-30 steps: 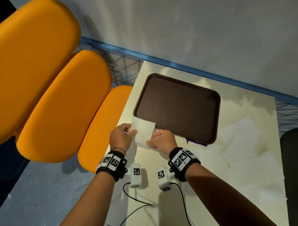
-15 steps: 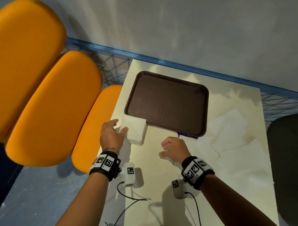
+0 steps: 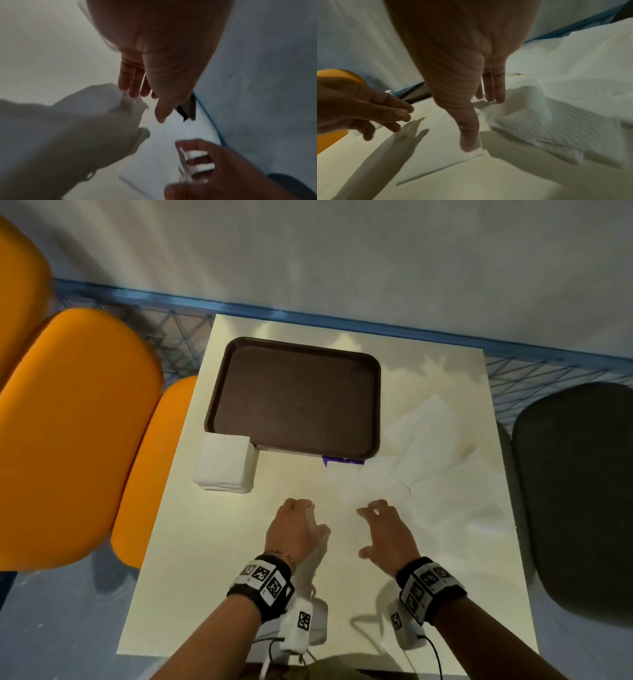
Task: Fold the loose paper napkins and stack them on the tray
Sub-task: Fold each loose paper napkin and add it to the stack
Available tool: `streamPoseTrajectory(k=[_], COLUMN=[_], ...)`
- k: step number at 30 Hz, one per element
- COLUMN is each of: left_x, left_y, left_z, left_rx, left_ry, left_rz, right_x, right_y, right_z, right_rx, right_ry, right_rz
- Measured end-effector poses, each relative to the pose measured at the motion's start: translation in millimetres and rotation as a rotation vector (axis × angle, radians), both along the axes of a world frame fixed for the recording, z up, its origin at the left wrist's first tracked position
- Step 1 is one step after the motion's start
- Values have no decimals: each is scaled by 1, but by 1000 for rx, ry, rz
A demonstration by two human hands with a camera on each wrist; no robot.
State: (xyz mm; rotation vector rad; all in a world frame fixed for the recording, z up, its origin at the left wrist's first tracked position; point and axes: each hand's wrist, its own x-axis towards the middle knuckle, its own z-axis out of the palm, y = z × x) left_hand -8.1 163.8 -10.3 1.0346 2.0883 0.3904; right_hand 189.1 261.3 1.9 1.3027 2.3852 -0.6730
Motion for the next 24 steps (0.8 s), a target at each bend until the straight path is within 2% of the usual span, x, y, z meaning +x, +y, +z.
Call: streamPoseTrajectory(k=[4, 6, 11, 16, 21, 24], left_x=[49, 68, 82, 70, 57, 59], left_y=[22, 29, 38, 31, 9, 0], left_z=[4, 4, -8, 15, 63, 86], left_rx=[-152, -195, -151, -27, 133, 186], left_ry=[178, 160, -124, -453, -879, -1061], left_rz=[40, 138, 514, 669, 780, 758], right_x=[6, 9, 20, 34, 57, 64], right_y=[1, 0, -1, 7, 27, 31], right_z=[-2, -3, -5, 4, 35, 58], right_rx=[27, 22, 31, -67, -268, -302], right_ry=[35, 37, 60, 114, 406, 623], right_rz=[20, 44, 90, 143, 4, 16])
